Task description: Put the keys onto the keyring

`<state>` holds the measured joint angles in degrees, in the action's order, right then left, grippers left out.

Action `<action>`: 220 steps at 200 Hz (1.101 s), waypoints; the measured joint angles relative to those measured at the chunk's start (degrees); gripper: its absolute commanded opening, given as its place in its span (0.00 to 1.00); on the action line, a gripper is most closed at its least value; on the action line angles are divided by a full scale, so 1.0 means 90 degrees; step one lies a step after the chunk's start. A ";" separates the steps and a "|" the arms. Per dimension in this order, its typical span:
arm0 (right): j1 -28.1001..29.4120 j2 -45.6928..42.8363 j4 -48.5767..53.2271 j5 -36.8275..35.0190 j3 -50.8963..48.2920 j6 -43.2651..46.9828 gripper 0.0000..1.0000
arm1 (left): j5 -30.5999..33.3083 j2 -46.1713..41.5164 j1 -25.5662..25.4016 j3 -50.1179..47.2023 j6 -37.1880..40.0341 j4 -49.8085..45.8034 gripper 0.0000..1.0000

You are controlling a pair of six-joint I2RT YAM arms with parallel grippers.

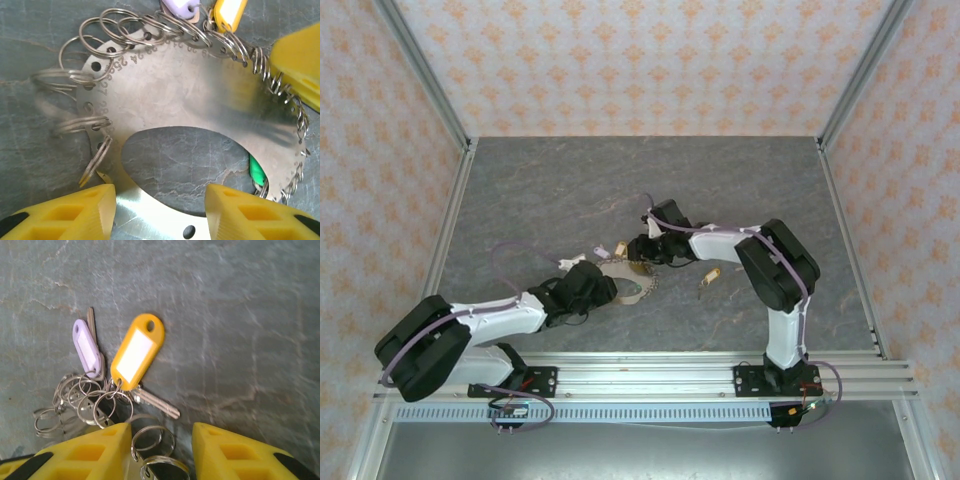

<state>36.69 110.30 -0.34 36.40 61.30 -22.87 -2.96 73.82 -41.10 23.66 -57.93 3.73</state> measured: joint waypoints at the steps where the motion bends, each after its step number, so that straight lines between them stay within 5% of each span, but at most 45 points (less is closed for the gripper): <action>1: 0.0000 -0.0017 -0.0017 0.0000 -0.0027 -0.0002 0.35 | 0.0002 0.0017 0.0000 0.0010 -0.0005 0.0002 0.49; 148: -0.0010 -0.1073 -0.0614 0.0595 -0.1651 -0.0301 0.34 | 0.0032 0.1200 0.0041 0.0838 0.0204 0.0449 0.46; 220: -0.0010 -0.1134 -0.0250 0.0816 -0.1661 -0.0117 0.19 | 0.0032 0.1234 0.0041 0.0862 0.0277 0.0515 0.47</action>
<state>36.60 100.09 -2.59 43.75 46.35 -23.92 -2.68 84.93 -40.73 31.42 -55.44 8.36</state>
